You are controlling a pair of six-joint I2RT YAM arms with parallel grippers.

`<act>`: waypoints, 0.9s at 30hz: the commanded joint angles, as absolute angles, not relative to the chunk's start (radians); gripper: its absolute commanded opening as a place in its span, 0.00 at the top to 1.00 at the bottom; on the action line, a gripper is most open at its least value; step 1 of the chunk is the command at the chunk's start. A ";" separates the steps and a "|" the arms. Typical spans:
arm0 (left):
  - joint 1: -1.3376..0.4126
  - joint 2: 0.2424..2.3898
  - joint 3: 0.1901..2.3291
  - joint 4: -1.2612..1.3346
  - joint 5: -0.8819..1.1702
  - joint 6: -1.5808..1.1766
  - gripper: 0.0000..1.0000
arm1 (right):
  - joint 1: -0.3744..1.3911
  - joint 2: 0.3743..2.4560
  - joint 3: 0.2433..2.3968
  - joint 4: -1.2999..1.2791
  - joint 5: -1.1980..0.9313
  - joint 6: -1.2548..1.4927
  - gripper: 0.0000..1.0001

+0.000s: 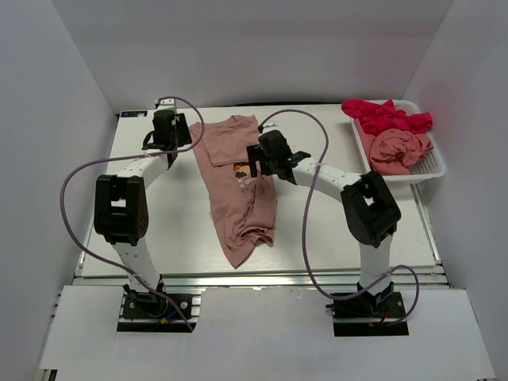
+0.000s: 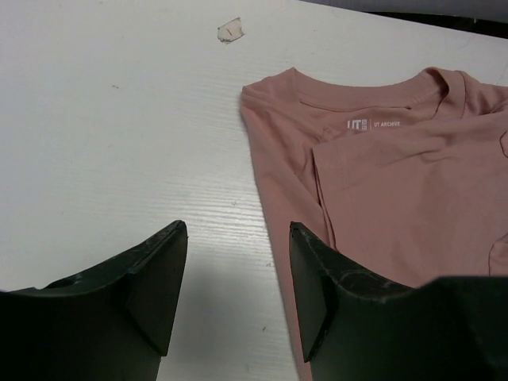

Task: Fold and stack the t-shirts
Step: Rotate the tshirt 90 degrees

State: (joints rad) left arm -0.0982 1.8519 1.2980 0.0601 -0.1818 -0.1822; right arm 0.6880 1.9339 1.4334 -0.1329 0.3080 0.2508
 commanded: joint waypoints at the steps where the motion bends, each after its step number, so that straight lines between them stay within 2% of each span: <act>1: -0.094 1.920 1.365 0.097 -0.131 -0.178 0.36 | 0.698 1.976 1.499 -0.143 0.184 0.236 0.11; 4: -0.094 1.994 1.465 0.038 -0.103 -0.175 0.37 | 0.706 1.941 1.453 -0.121 0.118 0.256 0.11; 8: -0.094 2.057 1.500 0.064 -0.022 -0.149 0.37 | 0.739 1.852 1.327 -0.130 0.182 0.219 0.11; 15: -0.095 2.167 1.614 0.005 -0.002 -0.163 0.37 | 0.781 1.704 1.224 -0.216 0.186 0.267 0.11; 21: -0.121 2.195 1.608 0.031 0.049 -0.161 0.37 | 0.816 1.666 1.253 -0.304 0.268 0.245 0.11; 27: -0.152 2.292 1.752 -0.029 0.077 -0.141 0.37 | 0.831 1.675 1.275 -0.276 0.248 0.249 0.11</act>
